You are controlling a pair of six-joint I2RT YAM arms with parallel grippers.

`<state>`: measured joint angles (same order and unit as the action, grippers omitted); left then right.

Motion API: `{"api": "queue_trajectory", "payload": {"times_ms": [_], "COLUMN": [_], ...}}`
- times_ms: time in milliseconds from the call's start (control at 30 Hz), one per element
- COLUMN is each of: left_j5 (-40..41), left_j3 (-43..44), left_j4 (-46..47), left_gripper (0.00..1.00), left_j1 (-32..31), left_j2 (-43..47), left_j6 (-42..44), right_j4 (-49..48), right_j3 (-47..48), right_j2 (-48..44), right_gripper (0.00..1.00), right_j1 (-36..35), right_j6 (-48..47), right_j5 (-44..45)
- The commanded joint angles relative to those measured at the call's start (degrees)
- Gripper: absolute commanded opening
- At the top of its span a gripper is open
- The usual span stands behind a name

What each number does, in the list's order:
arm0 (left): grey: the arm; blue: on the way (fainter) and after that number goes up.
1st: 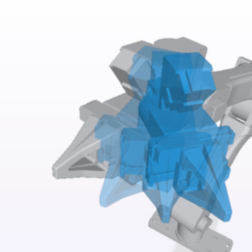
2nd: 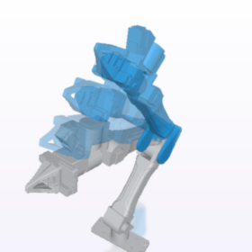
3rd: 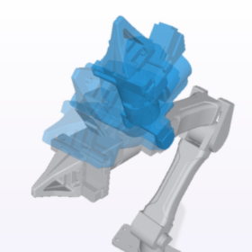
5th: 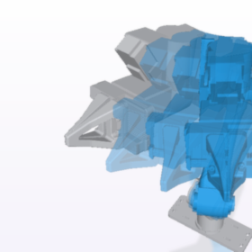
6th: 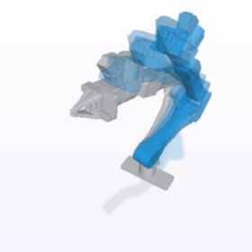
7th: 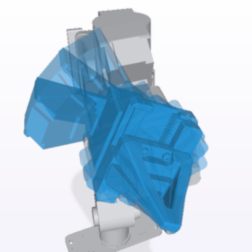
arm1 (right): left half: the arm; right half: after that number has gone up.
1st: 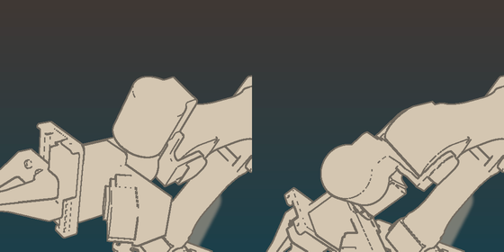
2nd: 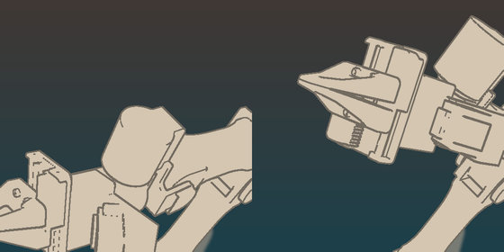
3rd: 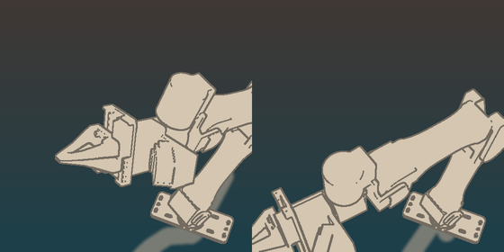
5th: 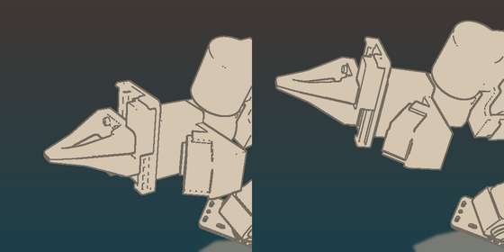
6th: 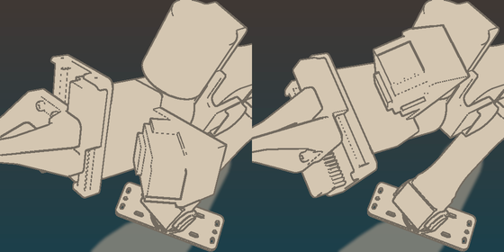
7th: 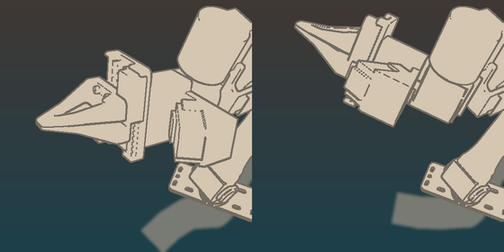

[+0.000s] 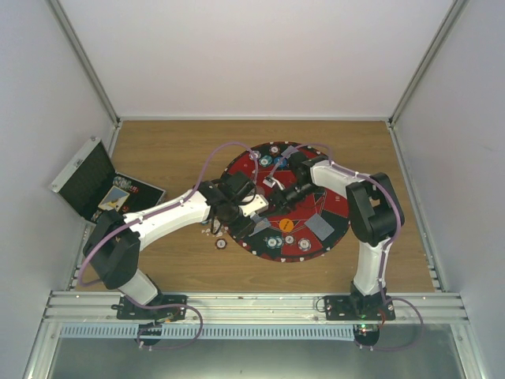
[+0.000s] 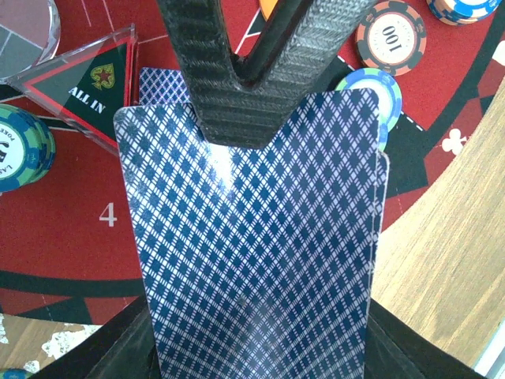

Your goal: Distribute texas hold em gaming equipment

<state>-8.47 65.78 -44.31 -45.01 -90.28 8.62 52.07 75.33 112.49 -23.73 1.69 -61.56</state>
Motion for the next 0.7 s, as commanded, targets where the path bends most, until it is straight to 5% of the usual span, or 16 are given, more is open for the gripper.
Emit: {"api": "queue_trajectory", "payload": {"times_ms": [0,167,667], "left_j5": [0.3,0.6,1.8], "left_j3": [0.5,0.5,-0.1], "left_j4": [2.0,2.0,1.9], "left_gripper": [0.53,0.53,0.53], "left_j1": [-0.2,-0.2,-0.2], "left_j2": [0.4,0.3,0.5], "left_j6": [0.7,0.7,0.7], "right_j4": [0.9,0.6,-0.8], "right_j3": [-0.3,-0.7,-0.6], "right_j2": [-1.9,-2.8,-5.7], "right_gripper": [0.18,0.01,0.01], "right_j1": [0.9,0.9,5.6], "right_j6": [-1.4,-1.4,0.4], "right_j5": [-0.7,-2.1,-1.1]}}
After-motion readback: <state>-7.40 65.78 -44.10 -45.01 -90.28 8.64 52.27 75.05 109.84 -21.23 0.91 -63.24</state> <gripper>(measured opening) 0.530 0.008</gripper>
